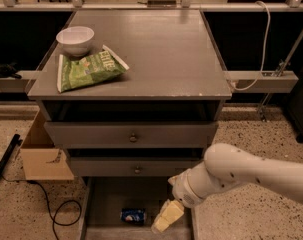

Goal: Pick pepsi can from bottom drawer and place on counter

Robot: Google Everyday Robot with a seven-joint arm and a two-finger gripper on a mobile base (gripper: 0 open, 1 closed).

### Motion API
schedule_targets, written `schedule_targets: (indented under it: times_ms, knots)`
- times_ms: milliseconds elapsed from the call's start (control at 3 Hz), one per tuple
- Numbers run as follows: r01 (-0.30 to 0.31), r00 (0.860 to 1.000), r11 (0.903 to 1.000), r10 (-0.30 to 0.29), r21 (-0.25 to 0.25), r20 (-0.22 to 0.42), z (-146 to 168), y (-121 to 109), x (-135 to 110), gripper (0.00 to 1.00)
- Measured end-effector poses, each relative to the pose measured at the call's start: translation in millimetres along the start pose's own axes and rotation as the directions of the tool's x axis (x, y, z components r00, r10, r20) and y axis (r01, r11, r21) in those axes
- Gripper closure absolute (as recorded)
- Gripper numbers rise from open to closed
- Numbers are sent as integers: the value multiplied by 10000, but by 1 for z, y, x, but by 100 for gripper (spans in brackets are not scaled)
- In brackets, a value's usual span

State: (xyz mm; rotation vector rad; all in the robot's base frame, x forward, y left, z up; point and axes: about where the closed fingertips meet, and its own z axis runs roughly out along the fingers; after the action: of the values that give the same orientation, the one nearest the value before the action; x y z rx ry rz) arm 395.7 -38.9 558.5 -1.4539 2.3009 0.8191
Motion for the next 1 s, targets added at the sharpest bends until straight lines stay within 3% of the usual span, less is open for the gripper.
schedule_targets:
  times_ms: [333,667,1000]
  knots:
    - [-146,9879,9948,-13,1011,1548,0,10,-6,0]
    - [-425,9729,9767,-74,2102,2309,-13,-6,-14,0]
    - [-430,9728,9764,-73,2116,2314,-14,-6,-14,0]
